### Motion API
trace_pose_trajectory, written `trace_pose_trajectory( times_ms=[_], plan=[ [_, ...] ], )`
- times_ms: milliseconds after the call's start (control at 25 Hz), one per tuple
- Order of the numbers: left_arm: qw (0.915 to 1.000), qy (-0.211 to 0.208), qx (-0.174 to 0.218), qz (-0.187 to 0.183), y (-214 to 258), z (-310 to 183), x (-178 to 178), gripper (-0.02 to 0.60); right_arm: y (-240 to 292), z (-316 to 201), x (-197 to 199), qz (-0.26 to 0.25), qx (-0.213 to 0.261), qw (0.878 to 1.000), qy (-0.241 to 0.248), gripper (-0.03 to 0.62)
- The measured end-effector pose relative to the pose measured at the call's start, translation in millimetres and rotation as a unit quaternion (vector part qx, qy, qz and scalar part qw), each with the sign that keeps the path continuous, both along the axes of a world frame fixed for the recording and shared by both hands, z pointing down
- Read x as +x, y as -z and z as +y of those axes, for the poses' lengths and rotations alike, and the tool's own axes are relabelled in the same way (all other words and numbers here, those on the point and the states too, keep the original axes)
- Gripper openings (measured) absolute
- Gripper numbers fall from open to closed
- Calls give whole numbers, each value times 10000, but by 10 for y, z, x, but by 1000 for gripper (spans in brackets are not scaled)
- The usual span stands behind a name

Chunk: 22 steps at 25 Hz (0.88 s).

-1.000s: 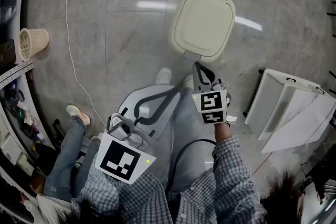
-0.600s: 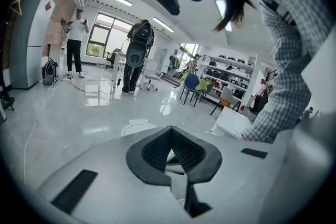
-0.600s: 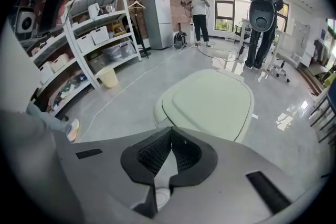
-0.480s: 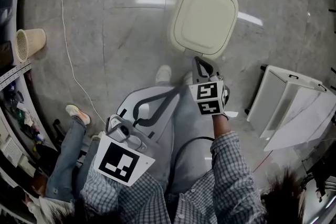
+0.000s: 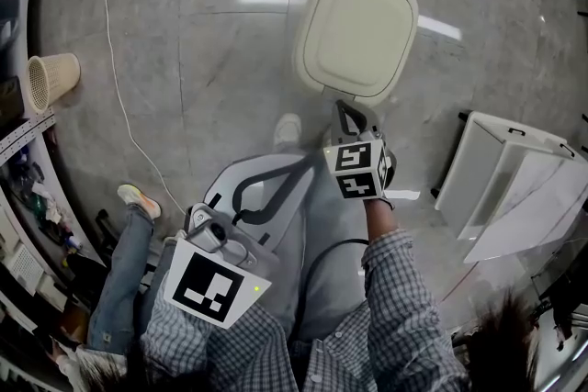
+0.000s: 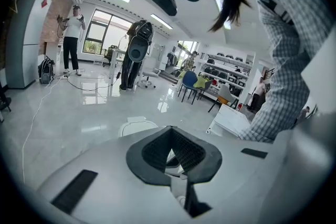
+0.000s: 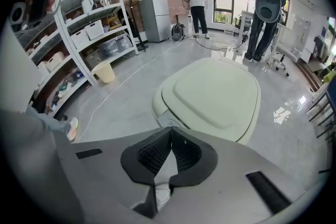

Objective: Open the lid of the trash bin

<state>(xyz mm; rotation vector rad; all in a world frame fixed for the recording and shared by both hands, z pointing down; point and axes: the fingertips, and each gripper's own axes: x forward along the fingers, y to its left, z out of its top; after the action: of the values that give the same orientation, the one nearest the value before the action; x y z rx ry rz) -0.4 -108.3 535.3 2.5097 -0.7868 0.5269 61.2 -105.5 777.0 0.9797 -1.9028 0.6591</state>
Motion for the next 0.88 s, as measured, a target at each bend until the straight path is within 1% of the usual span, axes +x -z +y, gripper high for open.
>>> trace_pose_trajectory(
  times_ms=[320, 520, 880],
  plan=[
    [10000, -11, -47, 4, -27, -53, 3, 5, -34, 12, -8, 111, -44, 9999, -39, 18],
    [10000, -4, -64, 2, -21, -63, -2, 5, -41, 29, -22, 274, -54, 9994, 213, 18],
    [10000, 36, -77, -28, 0, -61, 2, 5, -29, 39, -23, 223, -83, 9996, 161, 18]
  ],
)
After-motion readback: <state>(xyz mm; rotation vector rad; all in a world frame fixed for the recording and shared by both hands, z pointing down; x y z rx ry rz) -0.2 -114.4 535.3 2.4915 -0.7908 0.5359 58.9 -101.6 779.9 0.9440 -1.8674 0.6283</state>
